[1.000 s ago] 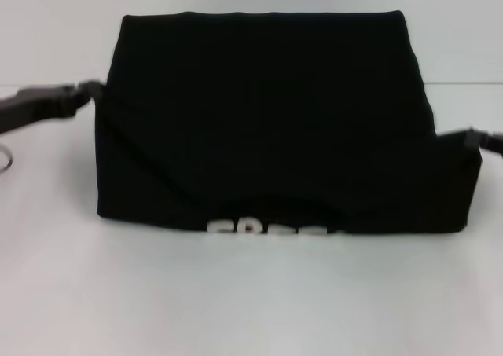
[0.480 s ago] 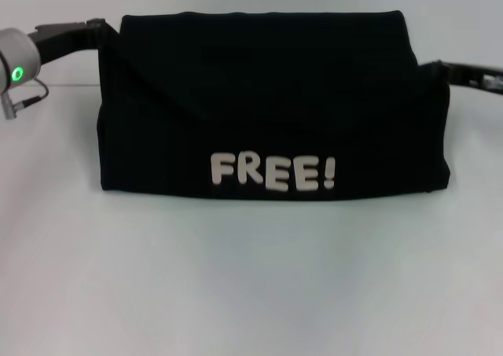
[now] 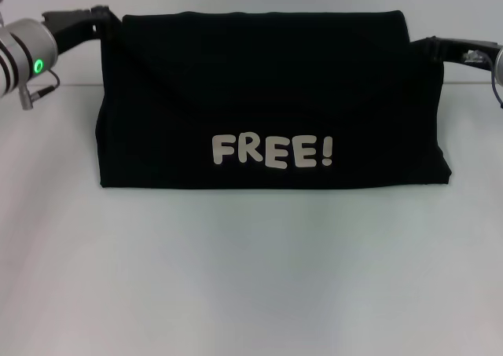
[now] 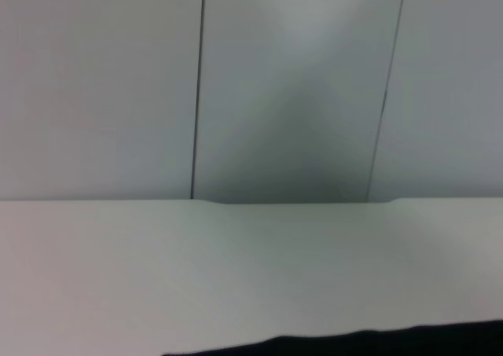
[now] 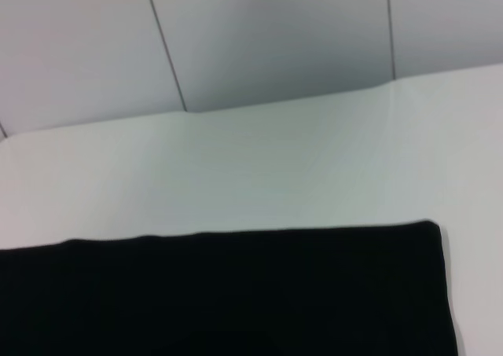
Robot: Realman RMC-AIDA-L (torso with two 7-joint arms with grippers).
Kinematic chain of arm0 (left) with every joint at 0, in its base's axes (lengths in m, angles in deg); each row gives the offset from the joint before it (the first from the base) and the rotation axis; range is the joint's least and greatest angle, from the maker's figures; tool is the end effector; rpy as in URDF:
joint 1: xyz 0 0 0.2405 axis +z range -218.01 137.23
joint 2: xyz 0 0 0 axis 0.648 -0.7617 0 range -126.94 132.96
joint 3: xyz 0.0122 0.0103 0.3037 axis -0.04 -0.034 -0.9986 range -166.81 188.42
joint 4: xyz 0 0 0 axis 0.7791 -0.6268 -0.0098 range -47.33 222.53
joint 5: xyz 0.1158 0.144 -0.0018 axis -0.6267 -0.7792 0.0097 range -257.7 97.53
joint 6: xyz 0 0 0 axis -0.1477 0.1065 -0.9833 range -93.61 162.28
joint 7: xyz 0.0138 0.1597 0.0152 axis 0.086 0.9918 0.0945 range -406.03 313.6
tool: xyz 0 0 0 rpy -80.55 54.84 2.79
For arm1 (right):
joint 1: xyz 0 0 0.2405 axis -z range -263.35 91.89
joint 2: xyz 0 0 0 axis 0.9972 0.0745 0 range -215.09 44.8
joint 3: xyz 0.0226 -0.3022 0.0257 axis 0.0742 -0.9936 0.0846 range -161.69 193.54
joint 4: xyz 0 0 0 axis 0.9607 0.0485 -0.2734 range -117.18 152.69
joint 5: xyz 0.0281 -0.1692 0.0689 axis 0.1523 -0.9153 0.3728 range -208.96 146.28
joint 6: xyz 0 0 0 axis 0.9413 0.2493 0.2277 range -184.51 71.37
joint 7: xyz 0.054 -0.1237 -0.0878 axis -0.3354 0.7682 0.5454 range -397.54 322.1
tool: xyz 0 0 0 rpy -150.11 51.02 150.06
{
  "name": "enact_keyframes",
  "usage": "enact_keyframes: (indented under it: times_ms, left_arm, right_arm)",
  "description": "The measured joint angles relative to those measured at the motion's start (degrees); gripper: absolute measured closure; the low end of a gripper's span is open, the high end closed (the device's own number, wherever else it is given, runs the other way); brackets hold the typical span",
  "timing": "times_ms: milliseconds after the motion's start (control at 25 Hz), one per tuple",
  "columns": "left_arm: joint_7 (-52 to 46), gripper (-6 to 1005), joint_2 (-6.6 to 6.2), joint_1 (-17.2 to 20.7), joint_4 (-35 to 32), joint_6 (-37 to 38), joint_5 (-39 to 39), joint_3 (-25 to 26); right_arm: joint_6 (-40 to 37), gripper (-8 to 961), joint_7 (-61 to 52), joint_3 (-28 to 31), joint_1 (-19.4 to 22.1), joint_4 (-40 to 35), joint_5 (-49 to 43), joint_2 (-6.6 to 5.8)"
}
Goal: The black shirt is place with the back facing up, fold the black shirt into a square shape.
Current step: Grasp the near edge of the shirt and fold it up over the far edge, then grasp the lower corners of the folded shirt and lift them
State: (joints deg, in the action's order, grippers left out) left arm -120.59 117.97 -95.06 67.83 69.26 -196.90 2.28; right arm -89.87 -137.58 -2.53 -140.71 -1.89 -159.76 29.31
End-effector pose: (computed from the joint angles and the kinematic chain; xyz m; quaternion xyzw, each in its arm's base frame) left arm -0.2620 0.5277 0.0303 -0.7605 -0.3491 -0.2155 0.5033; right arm 0.2647 0.5230 0.0105 -0.7614 0.4316 0.1840 0.4474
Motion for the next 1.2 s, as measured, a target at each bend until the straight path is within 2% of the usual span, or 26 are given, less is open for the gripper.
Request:
enact_keyframes:
  times_ms: [120,240,360,400,480,560,680,920,1000,1120,1200]
  left_arm:
    - [5.22,993,0.29,0.36,2.46,-1.87,3.15,0.21]
    - [13.72,985,2.07,0.92,3.62,-3.62,7.95,0.46]
    - [18.91,972,3.22,1.33,3.94,-3.99,10.85,0.24]
    - [19.62,968,3.34,1.36,4.10,-3.99,11.19,0.15]
    - [20.12,866,3.41,1.43,4.55,-4.36,11.30,0.07]
    - [20.20,765,3.38,1.44,4.93,-6.20,11.34,0.07]
    - [20.15,674,3.33,1.35,4.91,-8.13,11.36,0.10]
    - [17.74,520,2.98,2.27,4.13,-8.88,11.86,0.26]
    - [14.47,487,2.95,3.23,3.27,-7.97,11.76,-0.90]
    - [5.64,439,3.26,6.48,0.72,-3.36,11.53,-6.67]
    - [-2.08,406,3.69,10.11,-3.10,2.63,11.52,-12.85]
  right_arm:
    - [1.98,909,0.99,0.00,0.29,1.34,1.21,0.52]
    - [3.70,909,1.56,0.00,0.71,2.25,2.28,1.32]
    - [4.08,909,2.12,0.00,0.93,2.60,2.40,2.04]
    - [4.21,868,2.53,0.00,0.98,2.59,2.41,2.37]
    - [4.33,787,3.06,0.00,1.00,2.42,2.41,2.85]
    - [4.48,747,3.59,0.00,1.09,2.21,2.41,3.22]
    - [5.71,688,3.96,0.00,1.13,2.00,2.48,3.44]
    - [5.51,569,5.46,0.00,1.97,-0.15,6.06,3.49]
    - [2.74,473,5.95,0.00,3.00,-1.03,7.95,3.31]
    - [-3.26,329,5.99,0.00,5.10,-2.13,10.25,2.83]
    - [-8.83,327,5.96,0.00,7.15,-3.18,11.73,2.60]
